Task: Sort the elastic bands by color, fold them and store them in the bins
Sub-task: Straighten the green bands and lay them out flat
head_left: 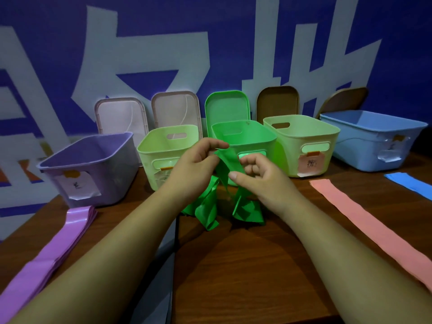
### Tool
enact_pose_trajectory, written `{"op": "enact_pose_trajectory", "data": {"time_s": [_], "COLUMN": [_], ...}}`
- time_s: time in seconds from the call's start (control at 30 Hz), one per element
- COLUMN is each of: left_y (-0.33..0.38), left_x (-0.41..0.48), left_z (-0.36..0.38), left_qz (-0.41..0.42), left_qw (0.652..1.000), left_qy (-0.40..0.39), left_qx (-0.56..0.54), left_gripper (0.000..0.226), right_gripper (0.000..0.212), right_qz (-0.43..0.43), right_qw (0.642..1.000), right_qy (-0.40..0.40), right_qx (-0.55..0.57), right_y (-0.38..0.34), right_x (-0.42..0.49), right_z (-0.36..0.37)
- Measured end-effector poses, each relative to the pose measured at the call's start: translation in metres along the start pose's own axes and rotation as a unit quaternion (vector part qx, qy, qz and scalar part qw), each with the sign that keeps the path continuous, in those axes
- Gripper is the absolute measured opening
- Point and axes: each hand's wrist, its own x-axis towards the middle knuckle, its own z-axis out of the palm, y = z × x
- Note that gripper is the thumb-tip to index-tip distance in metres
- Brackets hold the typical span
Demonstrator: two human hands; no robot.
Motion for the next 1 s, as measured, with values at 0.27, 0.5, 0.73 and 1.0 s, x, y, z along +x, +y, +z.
{"op": "enact_pose_trajectory", "data": {"time_s": [0.27,0.5,0.73,1.0], "left_y": [0.050,0.084,0.091,0.102], "left_x": [0.024,0.041,0.055,0.068], "left_z": [-0.004,-0.013,-0.038,-0.075], "left_qz": [0.035,0.064,0.104,0.175], "left_qw": [0.998,0.992,0.970,0.843], "left_qy": [-0.002,-0.024,-0.068,-0.106], "left_qx": [0.055,0.110,0.207,0.498], "left_gripper": [0.026,0.036,0.033,0.026], "right_gripper": [0.018,0.025,0.023,0.036], "right_qz": [0.047,0.060,0.036,0.000], "right_qw": [0.984,0.989,0.990,0.999], "right_qy": [0.032,0.029,0.024,0.031], "right_qx": [0.166,0.132,0.130,0.029], "right_y": [-0.019,-0.025,-0.032,-0.023], "right_x": [-0.004,-0.010,-0.012,-0.009], "right_z": [-0.004,-0.008,-0.014,-0.018]}}
